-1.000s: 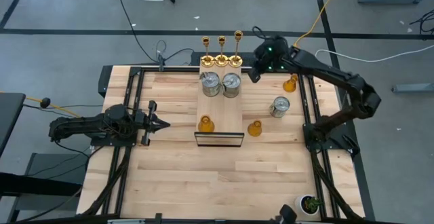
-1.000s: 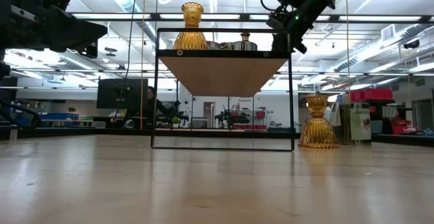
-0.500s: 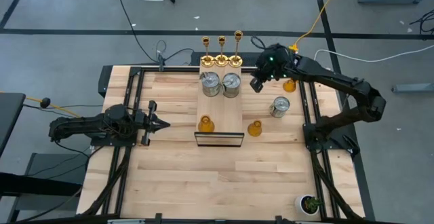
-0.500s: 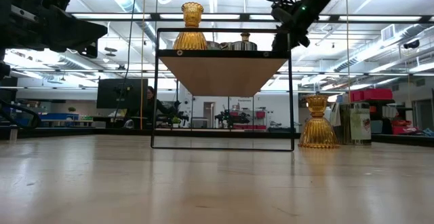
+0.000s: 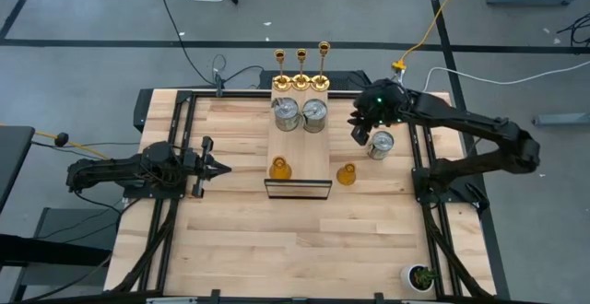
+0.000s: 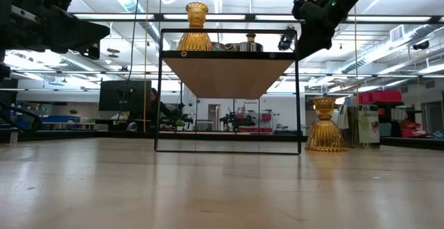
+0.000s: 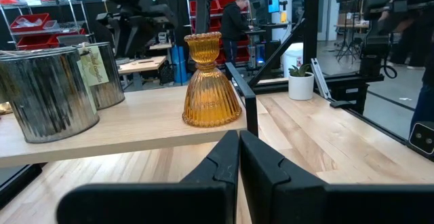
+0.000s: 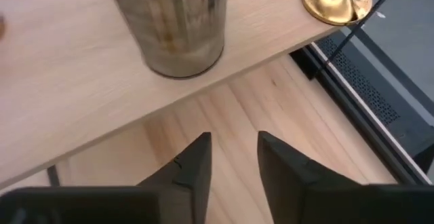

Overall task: Pick & Place candle stick holders
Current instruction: Put the scented candle can on the shelf

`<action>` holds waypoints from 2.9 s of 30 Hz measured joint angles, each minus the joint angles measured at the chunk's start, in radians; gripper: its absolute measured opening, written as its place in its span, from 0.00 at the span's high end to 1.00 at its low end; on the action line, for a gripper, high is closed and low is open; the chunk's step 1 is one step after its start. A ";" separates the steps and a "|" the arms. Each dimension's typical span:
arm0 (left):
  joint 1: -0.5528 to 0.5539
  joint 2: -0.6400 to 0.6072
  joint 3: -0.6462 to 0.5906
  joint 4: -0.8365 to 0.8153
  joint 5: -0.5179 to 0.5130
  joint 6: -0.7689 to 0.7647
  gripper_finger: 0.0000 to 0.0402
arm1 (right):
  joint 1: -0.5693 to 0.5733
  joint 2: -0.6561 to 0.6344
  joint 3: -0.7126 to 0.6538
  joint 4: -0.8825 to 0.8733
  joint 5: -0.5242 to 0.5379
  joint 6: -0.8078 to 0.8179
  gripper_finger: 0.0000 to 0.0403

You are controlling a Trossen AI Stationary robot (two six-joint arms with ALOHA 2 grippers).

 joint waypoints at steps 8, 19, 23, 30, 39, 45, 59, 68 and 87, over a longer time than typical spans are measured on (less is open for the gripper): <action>0.000 0.000 0.000 0.000 0.000 0.000 0.95 | 0.003 -0.017 0.000 -0.023 -0.150 0.000 0.53; 0.000 0.000 0.000 0.000 0.000 0.000 0.95 | 0.047 -0.061 -0.001 -0.054 -0.231 -0.060 0.34; 0.000 0.000 0.000 0.000 0.000 0.000 0.95 | 0.085 -0.069 -0.001 -0.073 -0.231 -0.061 0.29; 0.000 0.000 0.000 0.000 0.000 0.000 0.95 | 0.166 -0.069 -0.001 -0.100 -0.216 -0.061 0.26; 0.000 0.000 0.000 0.000 0.000 0.000 0.95 | 0.200 -0.097 -0.001 -0.212 -0.075 0.001 0.27; 0.000 0.000 0.000 0.000 0.000 0.000 0.95 | 0.195 -0.118 -0.001 -0.261 0.043 0.037 0.28; 0.000 0.000 0.000 0.000 0.000 0.000 0.95 | 0.195 -0.119 -0.045 -0.153 0.031 0.084 0.27; 0.000 0.000 0.000 0.000 0.000 0.000 0.95 | 0.195 -0.119 -0.085 -0.230 0.124 0.196 0.08; 0.000 0.000 0.000 0.000 0.000 0.000 0.95 | 0.060 -0.113 -0.085 -0.426 0.171 0.338 0.01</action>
